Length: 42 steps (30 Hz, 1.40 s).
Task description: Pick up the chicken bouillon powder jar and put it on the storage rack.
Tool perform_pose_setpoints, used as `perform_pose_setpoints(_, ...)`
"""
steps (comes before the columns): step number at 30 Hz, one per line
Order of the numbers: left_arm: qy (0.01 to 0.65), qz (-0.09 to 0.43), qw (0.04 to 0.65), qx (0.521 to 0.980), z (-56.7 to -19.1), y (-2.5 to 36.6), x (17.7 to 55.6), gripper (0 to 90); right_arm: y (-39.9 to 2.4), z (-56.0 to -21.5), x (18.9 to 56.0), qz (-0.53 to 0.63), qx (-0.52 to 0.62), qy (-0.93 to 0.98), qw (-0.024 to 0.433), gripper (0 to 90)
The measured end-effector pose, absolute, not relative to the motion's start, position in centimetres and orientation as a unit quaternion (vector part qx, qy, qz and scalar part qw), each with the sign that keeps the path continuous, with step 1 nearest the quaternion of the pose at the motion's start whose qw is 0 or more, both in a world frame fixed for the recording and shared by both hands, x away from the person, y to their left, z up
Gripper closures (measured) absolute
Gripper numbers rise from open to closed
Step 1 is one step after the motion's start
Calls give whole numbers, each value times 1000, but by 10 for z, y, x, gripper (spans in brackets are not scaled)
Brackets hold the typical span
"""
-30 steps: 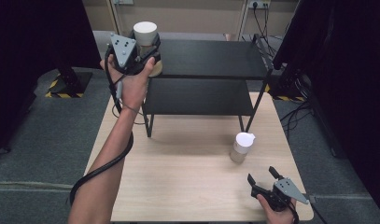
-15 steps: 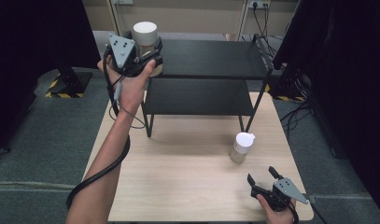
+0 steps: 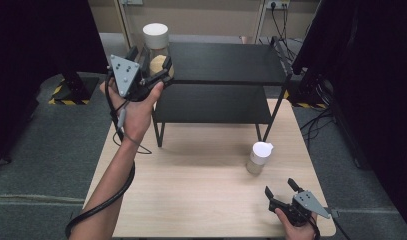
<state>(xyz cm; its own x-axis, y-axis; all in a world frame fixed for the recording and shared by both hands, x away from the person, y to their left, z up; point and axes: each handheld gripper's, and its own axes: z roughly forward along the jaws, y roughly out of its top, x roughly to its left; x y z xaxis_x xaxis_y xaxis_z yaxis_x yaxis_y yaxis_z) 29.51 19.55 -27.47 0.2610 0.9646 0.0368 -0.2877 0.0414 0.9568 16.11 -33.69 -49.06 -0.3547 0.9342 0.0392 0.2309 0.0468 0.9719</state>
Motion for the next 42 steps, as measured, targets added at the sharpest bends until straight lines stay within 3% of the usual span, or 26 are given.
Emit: perform_pose_setpoints(42,332,459,632,529,-379,210,238,126,-336,-491,161,516,453,641,343,88)
